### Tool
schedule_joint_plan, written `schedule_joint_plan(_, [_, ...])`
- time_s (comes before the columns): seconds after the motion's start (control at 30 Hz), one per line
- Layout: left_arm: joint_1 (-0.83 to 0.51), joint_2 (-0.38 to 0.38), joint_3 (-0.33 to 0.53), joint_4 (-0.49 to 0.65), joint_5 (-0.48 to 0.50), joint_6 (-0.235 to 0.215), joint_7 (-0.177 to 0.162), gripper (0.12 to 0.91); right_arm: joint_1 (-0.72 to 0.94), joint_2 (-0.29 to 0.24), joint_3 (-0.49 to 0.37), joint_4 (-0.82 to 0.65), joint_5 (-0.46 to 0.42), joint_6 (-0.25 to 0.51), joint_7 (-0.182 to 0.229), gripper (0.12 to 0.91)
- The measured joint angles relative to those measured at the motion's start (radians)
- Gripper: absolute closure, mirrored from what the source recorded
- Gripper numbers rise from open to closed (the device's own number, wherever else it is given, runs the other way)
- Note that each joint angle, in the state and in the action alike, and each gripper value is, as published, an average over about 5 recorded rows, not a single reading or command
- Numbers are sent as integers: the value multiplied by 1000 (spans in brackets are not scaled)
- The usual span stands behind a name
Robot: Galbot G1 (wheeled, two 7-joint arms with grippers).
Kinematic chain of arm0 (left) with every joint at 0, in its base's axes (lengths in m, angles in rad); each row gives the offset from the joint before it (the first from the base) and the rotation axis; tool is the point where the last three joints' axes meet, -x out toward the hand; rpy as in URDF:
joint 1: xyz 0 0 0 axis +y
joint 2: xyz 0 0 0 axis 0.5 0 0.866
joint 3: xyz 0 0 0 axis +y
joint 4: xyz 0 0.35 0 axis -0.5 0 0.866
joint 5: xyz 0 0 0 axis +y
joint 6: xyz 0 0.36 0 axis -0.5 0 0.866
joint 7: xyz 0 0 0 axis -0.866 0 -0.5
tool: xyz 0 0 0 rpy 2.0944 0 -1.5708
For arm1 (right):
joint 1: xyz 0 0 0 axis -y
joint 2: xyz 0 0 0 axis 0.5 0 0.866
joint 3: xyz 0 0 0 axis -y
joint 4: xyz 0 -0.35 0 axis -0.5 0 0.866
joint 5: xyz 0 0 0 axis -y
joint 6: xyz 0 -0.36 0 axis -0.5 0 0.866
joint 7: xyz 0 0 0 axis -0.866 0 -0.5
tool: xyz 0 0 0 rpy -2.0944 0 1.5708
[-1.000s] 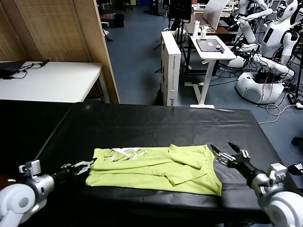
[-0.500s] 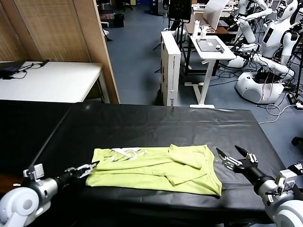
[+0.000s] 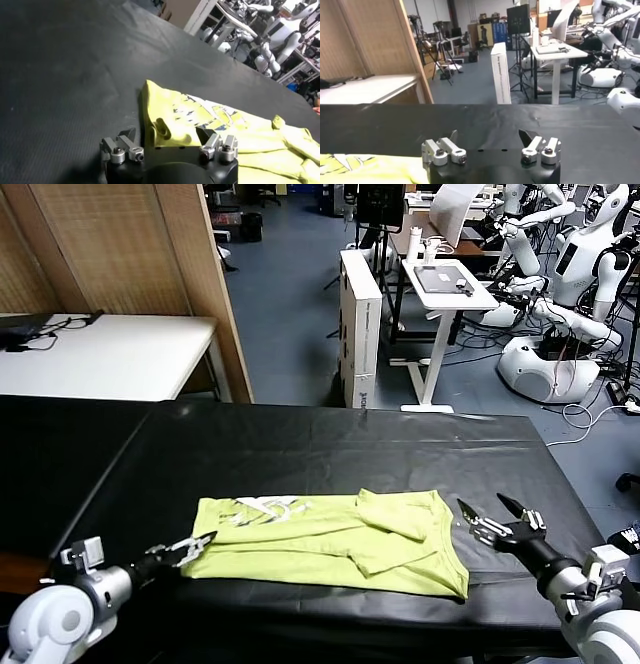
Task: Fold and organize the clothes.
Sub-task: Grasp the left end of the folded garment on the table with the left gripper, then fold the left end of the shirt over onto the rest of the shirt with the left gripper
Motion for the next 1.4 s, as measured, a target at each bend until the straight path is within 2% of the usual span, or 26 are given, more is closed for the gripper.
schedule_joint_plan(0.2, [0, -2, 0, 4, -3, -1, -6, 123, 0, 2, 1, 13, -5, 0, 0, 118])
schedule_joint_plan(0.3, [1, -3, -1, 6, -8, -2, -19, 125, 1, 3, 1, 18, -10, 0, 0, 118])
schedule_joint_plan(0.4, [1, -6, -1, 6, -12, -1, -33, 166, -1, 3, 2, 23, -15, 1, 0, 118])
schedule_joint_plan(0.6, [1, -14, -2, -5, -19, 2, -44, 507, -1, 0, 7, 29, -20, 2, 0, 118])
schedule_joint_plan(0.77, [2, -20, -14, -21, -9, 2, -94, 766, 4, 1, 2, 26, -24, 3, 2, 118])
schedule_joint_plan(0.87, [12, -11, -30, -31, -3, 2, -110, 848, 13, 0, -4, 18, -24, 4, 7, 118])
schedule_joint_plan(1.03, [46, 34, -83, -39, 7, 2, -111, 856, 31, 1, -25, -2, -28, 6, 19, 118])
schedule_joint_plan(1.2, [92, 95, -172, -58, 39, 1, -113, 856, 41, 12, -46, -21, -50, 12, 21, 118])
schedule_joint_plan(1.3, [102, 103, -205, -90, 32, 1, -133, 856, 34, 15, -48, -24, -61, 29, 16, 118])
schedule_joint_plan(1.4, [97, 88, -202, -137, 8, 1, -159, 856, 23, 20, -40, -27, -81, 66, 2, 118])
